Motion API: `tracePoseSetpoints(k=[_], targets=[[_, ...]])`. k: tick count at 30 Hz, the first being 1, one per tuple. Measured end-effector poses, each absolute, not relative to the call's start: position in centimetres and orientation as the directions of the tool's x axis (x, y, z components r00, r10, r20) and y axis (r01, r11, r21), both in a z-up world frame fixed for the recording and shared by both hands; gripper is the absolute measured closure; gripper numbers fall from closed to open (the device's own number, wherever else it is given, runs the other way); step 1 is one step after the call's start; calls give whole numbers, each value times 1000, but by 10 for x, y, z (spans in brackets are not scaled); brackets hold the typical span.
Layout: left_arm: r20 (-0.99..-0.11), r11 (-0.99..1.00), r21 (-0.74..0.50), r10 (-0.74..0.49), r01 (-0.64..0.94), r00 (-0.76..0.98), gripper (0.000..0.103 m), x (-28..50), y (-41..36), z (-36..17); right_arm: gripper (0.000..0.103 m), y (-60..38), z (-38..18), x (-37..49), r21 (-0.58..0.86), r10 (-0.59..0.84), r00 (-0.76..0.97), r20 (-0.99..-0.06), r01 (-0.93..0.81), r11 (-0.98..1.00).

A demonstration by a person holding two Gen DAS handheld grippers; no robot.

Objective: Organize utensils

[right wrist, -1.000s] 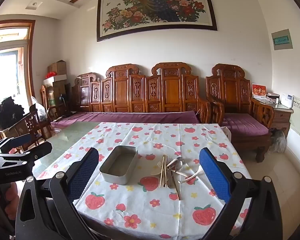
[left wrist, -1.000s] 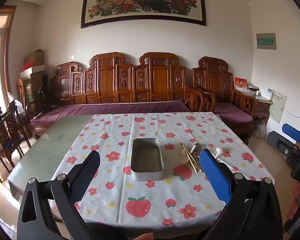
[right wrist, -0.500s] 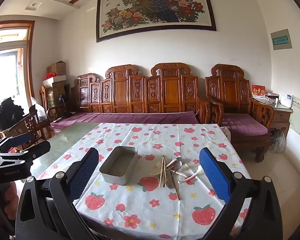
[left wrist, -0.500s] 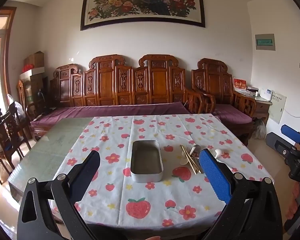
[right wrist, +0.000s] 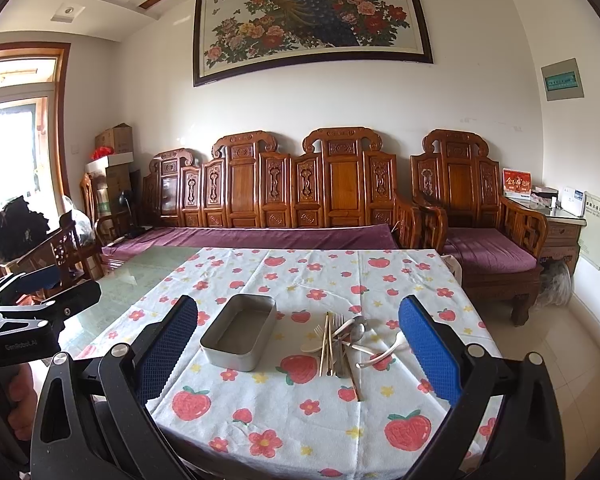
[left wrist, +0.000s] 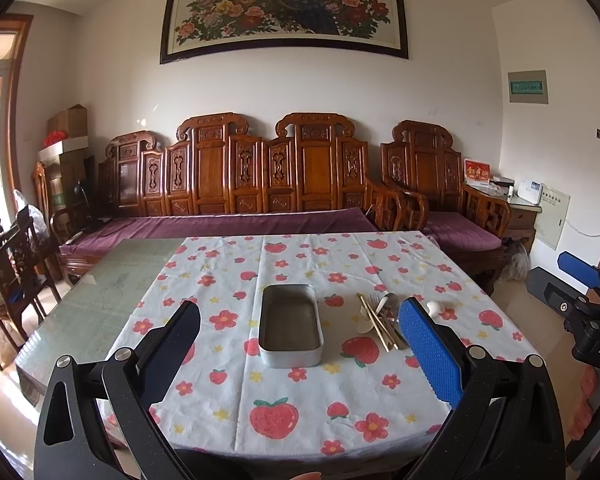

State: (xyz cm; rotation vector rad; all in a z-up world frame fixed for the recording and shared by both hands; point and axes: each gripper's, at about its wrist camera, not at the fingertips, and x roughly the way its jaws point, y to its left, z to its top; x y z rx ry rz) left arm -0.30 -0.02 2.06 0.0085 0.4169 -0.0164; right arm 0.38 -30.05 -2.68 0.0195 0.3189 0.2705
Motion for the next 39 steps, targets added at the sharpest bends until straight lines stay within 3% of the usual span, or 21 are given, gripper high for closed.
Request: tracePoseSetpoints(k=[39], targets=[[-389,1000,6,-21,25,921,6,-8,-8,24,2,-302,-27,3,66,268,915,-302,-260,963]])
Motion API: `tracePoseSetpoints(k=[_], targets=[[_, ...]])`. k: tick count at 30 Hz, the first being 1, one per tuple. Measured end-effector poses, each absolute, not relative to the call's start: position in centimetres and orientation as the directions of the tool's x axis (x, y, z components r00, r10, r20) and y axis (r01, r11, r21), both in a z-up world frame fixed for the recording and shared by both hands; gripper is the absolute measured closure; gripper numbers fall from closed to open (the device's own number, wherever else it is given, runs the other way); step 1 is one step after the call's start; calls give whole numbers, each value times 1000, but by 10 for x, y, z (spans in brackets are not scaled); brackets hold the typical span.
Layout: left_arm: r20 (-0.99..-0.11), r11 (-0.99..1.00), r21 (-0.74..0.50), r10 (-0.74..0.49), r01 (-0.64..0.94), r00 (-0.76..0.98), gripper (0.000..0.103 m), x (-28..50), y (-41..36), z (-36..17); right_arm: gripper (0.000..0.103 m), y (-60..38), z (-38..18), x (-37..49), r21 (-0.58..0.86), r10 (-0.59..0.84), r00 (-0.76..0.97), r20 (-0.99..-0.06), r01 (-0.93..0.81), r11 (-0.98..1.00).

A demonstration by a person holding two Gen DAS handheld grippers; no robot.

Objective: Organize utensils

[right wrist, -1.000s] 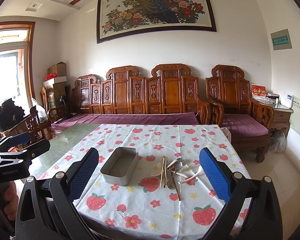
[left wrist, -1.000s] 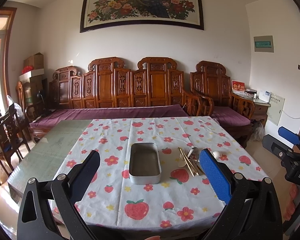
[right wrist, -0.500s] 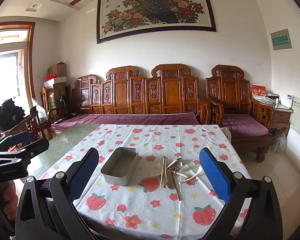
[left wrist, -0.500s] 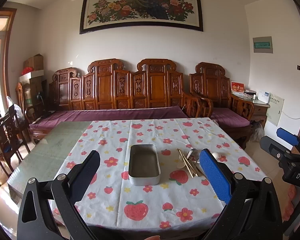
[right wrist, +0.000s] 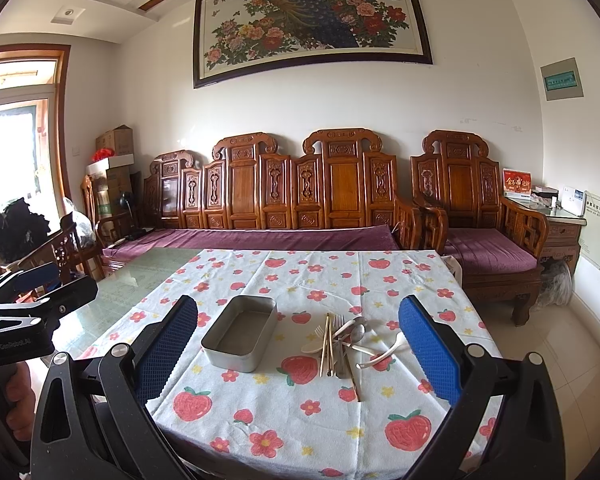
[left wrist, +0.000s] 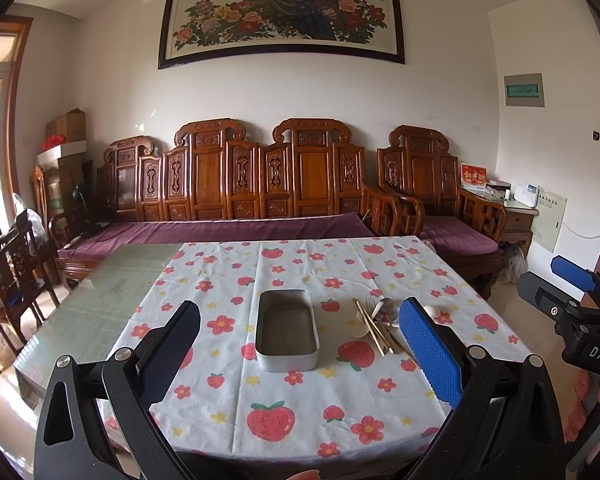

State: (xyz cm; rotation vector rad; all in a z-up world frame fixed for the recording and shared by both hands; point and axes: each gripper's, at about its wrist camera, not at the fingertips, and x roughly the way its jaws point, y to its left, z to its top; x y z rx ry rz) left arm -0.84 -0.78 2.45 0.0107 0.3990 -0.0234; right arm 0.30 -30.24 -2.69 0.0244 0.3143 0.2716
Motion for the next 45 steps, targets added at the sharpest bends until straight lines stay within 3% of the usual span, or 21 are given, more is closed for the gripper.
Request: tracePoseSetpoints(k=[22,45], targets=[[-408,999,-3,-32,34,913,6,-7,-11,20,2,-307,-18,1,67,270,912,-310,-262,963],[-634,997,-29,-68,65,771,6,64,-3,-84,2,-317,-98,65,92,254,856,-451,-239,967]])
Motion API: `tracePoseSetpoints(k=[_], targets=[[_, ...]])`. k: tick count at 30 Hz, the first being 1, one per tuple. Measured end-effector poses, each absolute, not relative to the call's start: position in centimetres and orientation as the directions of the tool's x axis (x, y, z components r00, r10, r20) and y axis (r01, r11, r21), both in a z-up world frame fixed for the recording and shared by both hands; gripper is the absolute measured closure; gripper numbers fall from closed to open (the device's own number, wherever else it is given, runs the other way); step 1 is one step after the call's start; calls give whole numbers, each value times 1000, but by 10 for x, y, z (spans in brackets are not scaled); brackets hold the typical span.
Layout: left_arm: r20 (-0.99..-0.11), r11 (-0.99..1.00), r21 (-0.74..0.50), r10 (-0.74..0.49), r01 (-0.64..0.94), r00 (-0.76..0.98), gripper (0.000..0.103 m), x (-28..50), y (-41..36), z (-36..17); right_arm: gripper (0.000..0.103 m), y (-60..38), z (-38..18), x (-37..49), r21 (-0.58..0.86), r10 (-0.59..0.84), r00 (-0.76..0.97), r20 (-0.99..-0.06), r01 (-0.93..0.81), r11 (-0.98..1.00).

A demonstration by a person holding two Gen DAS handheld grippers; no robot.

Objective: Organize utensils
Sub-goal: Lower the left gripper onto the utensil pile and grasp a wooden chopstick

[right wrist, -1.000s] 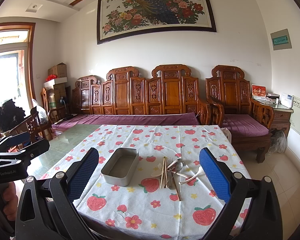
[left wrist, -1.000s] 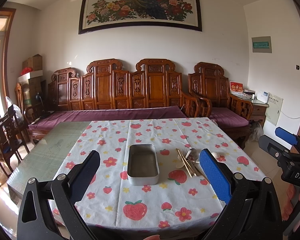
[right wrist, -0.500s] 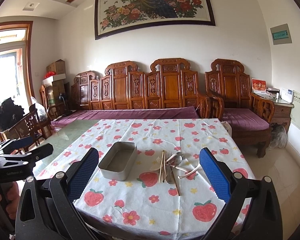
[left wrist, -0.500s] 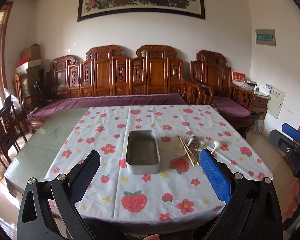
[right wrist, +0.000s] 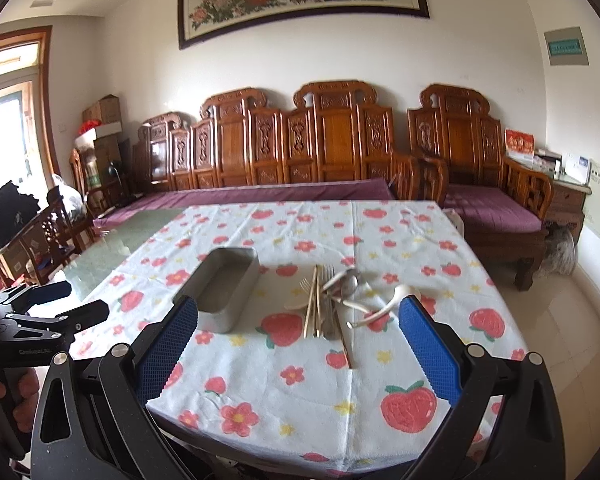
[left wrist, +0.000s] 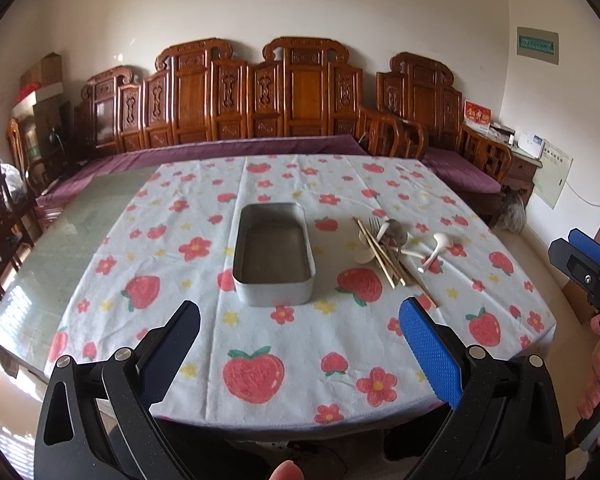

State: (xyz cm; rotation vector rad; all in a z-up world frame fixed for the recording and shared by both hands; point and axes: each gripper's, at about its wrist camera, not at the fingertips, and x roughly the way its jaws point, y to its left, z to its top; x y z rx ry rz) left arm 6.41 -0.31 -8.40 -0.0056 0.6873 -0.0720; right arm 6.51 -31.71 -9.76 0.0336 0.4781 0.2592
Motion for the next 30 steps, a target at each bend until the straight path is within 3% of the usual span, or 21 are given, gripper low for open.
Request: tracePoseSetpoints(k=[7,11,17,20,27,30], targets=[[-686,996,-32,-83,83,723,7,87,-5,-112,4,-324,-135,97,83,230,830,-508,-218,972],[-701,994,-29,-92,101,707,6,102,-9,-121,15,-328,-159,121,73,222,812,-540,-218,973],[-739,986,-60,-147,153,657,7,129,-17,-141,39,-334,-200,164,62,203,766,-610,-209,976],[-749,981,-84,-177,173,639,7,140,-22,-152,45,-339,-220,183,77,206,740,-640,-206,976],[-757,973,-69,-194,219,624,7,167,-45,-168,46,-352,-256,219,114,215,706,-675,-188,976],[-768,967,-72,-210,244,605,14,184,-59,-176,46,-358,-262,232,120,208,704,-679,-173,978]])
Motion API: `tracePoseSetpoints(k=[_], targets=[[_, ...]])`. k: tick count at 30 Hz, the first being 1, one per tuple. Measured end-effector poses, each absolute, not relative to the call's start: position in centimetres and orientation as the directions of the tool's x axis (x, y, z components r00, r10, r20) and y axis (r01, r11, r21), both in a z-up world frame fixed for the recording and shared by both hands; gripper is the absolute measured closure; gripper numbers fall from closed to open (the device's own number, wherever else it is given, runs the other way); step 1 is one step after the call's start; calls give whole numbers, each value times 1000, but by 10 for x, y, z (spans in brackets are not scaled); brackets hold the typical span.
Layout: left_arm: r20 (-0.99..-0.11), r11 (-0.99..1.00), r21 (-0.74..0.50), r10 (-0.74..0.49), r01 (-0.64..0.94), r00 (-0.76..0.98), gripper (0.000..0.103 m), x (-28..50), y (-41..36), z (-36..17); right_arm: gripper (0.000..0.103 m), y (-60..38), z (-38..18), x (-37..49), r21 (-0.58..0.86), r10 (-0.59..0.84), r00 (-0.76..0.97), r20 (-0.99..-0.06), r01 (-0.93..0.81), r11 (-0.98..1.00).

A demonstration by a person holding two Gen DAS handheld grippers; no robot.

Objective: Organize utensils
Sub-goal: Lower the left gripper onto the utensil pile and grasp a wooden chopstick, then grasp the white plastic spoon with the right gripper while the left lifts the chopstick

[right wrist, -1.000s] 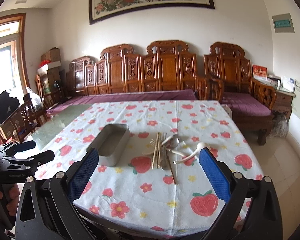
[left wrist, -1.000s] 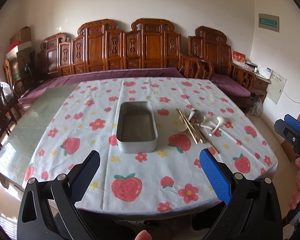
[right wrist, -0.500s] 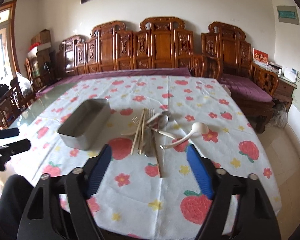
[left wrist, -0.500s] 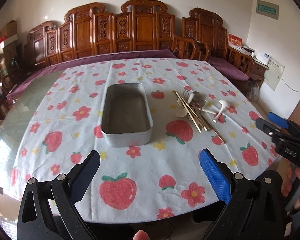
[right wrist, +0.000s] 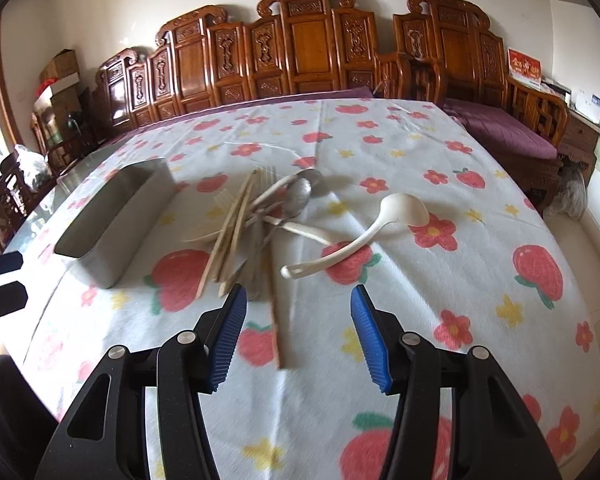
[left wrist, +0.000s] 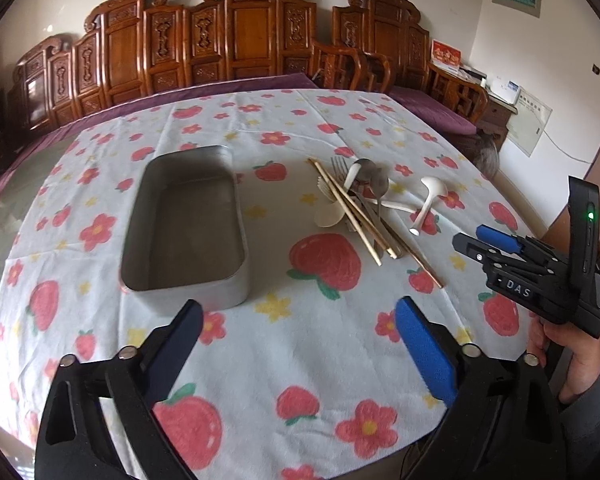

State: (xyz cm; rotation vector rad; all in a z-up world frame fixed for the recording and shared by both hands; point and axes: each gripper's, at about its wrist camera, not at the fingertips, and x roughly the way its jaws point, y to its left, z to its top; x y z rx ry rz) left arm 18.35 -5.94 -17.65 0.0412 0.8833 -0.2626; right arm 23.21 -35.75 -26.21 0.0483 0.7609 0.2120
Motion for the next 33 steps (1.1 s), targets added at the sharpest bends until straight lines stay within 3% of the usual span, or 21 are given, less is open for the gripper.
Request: tracePoseSetpoints(k=[8,24,27,29,33], targets=[[-804,955,-47,-209,292,556,33,224,-104,-205,46,-373,-284,247,162,226,697,-680,-158,974],[-858,942,-220,-310,253,410,69,277,-135,-261,46,-378,-289,249,185,224,707,-671,-133,974],[-861,943,-220,-309,251,404,79,278,-136,-265,46,-379,-287,249,190,226,711,-666,-131,973],[-860,938,-239,-324,249,393,97,278,-136,-266,46,-379,-287,249,194,229,710,-666,-132,972],[-852,940,-239,-323,244,412,98,273,-131,-259,46,-376,-286,249,196,234,709,-665,-136,971]])
